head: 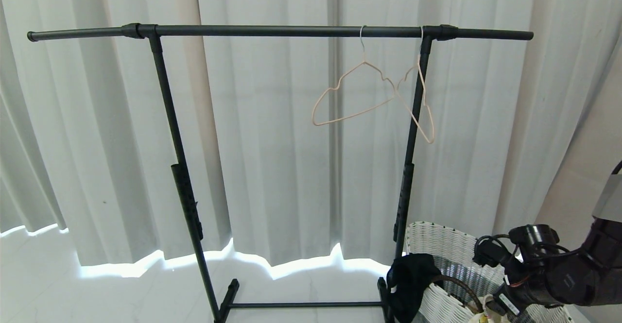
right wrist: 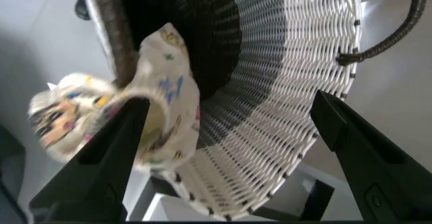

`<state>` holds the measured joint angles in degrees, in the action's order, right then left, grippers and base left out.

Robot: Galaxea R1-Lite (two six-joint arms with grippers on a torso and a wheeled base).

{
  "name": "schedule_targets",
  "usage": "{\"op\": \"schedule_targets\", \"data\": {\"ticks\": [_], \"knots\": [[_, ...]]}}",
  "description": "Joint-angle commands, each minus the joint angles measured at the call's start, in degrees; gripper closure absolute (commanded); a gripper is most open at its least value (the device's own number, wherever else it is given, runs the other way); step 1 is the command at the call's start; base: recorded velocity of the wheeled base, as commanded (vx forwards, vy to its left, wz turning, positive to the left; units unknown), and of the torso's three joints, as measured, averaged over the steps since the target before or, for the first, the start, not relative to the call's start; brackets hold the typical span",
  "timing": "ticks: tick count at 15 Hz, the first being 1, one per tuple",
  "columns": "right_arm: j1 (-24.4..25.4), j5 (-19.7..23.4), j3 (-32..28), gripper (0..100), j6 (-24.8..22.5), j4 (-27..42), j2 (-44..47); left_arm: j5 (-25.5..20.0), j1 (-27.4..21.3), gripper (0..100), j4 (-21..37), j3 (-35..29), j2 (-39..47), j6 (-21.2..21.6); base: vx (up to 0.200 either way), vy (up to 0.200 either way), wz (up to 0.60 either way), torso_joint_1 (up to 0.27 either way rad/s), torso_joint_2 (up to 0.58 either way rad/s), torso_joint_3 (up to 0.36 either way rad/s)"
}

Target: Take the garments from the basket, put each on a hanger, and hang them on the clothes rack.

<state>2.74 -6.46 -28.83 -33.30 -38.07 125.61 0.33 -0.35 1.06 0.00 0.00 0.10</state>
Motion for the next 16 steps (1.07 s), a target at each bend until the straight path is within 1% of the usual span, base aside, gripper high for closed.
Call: {"op": "schedule_targets", "data": {"ticks": [1, 4, 5, 8, 10, 12, 13, 14, 16], "knots": [[-0.02, -0.75, -0.79, 0, -0.01, -0.42, 3.15, 0.02, 0.0, 0, -0.01, 0.0, 0.0, -0.01, 0.0, 0.0, 0.0, 0.0, 0.0, 0.0], [-0.28, -0.92, -1.23, 0, -0.01, -3.59, 5.08, 0.02, 0.0, 0, -0.01, 0.0, 0.0, -0.01, 0.0, 0.0, 0.0, 0.0, 0.0, 0.0], [-0.28, -0.92, -1.23, 100, -0.01, -4.64, 5.78, 0.02, 0.0, 0, -0.01, 0.0, 0.0, -0.01, 0.0, 0.0, 0.0, 0.0, 0.0, 0.0], [-0.19, -1.27, -0.79, 100, -0.01, -6.67, 5.7, 0.02, 0.0, 0, -0.01, 0.0, 0.0, -0.01, 0.0, 0.0, 0.0, 0.0, 0.0, 0.0], [-0.28, -2.06, 0.88, 100, 0.26, -7.98, 2.36, 0.02, 0.0, 0, -0.01, 0.0, 0.0, -0.01, 0.0, 0.0, 0.0, 0.0, 0.0, 0.0], [-0.55, -2.06, 3.61, 100, 0.17, -7.98, -4.32, 0.02, 0.0, 0, -0.01, 0.0, 0.0, -0.01, 0.0, 0.0, 0.0, 0.0, 0.0, 0.0], [-0.63, -2.15, 5.8, 100, 0.08, -7.54, -11.35, 0.02, 0.0, 0, -0.01, 0.0, 0.0, -0.01, 0.0, 0.0, 0.0, 0.0, 0.0, 0.0], [-0.63, -2.15, 6.77, 100, 0.08, -5.35, -17.59, 0.02, 0.0, 0, -0.01, 0.0, 0.0, -0.01, 0.0, 0.0, 0.0, 0.0, 0.0, 0.0], [-0.55, -2.15, 6.68, 100, 0.08, 3.53, -28.93, 0.02, 0.0, 0, -0.01, 0.0, 0.0, -0.01, 0.0, 0.0, 0.0, 0.0, 0.0, 0.0]]}}
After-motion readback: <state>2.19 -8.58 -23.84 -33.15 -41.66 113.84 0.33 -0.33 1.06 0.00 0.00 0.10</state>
